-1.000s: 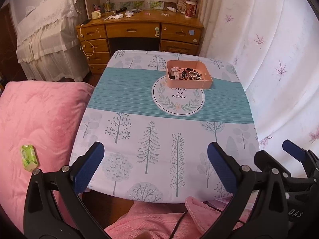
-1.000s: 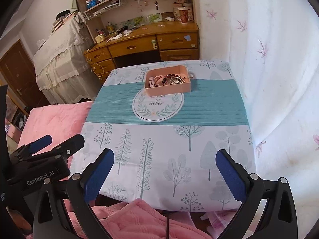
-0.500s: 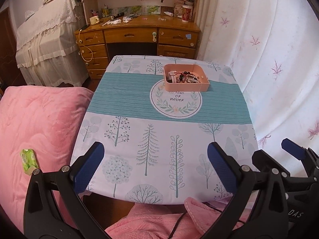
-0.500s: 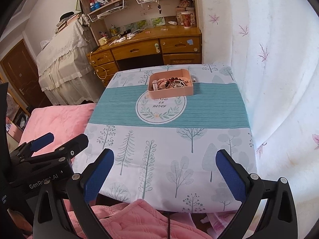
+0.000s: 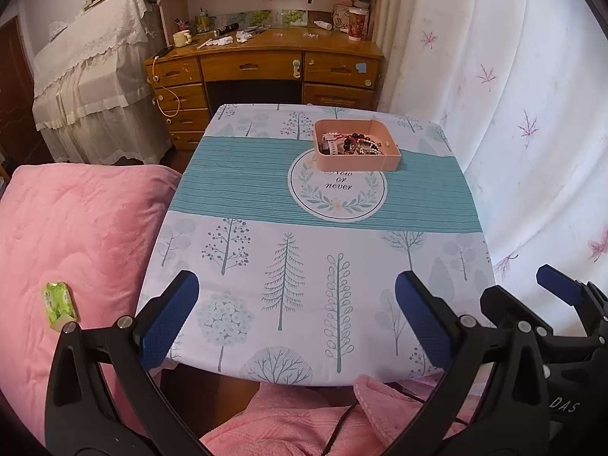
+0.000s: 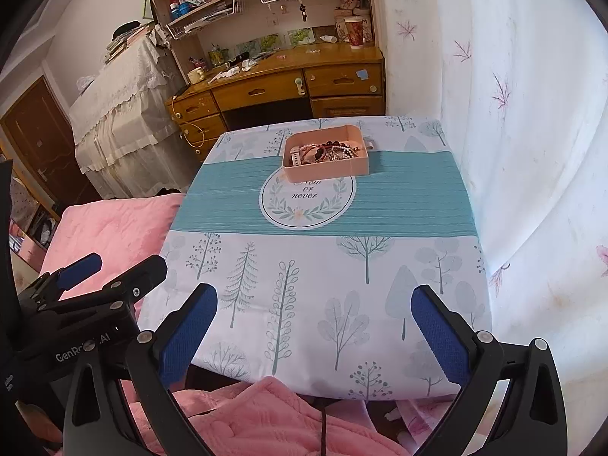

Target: Organize jewelry

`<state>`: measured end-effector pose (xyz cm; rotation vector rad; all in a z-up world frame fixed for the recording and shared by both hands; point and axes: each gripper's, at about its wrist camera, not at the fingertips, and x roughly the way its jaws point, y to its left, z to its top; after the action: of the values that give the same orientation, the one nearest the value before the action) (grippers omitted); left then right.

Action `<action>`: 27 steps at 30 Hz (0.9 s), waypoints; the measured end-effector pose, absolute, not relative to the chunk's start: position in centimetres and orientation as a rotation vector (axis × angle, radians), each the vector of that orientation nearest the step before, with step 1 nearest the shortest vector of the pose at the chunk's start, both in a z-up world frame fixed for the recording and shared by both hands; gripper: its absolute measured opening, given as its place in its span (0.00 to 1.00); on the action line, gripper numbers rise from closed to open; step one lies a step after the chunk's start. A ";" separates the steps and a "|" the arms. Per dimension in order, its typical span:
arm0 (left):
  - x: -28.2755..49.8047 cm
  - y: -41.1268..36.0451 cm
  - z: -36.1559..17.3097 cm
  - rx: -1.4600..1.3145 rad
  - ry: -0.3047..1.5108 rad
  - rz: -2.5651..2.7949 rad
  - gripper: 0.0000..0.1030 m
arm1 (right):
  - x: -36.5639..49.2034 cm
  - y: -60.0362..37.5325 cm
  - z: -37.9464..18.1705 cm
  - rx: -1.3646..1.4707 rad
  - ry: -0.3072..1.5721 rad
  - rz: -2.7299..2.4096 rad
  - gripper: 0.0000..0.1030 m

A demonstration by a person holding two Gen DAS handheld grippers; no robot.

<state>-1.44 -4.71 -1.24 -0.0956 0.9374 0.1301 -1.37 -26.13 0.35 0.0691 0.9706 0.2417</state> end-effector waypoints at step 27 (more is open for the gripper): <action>-2.7 -4.7 -2.3 -0.090 0.962 0.130 1.00 | -0.9 -26.7 -1.0 0.079 1.014 0.235 1.00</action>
<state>-2.70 -4.73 -2.26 -0.0895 0.9618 0.1299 -0.93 -26.68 -1.01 0.0789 1.0144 0.2351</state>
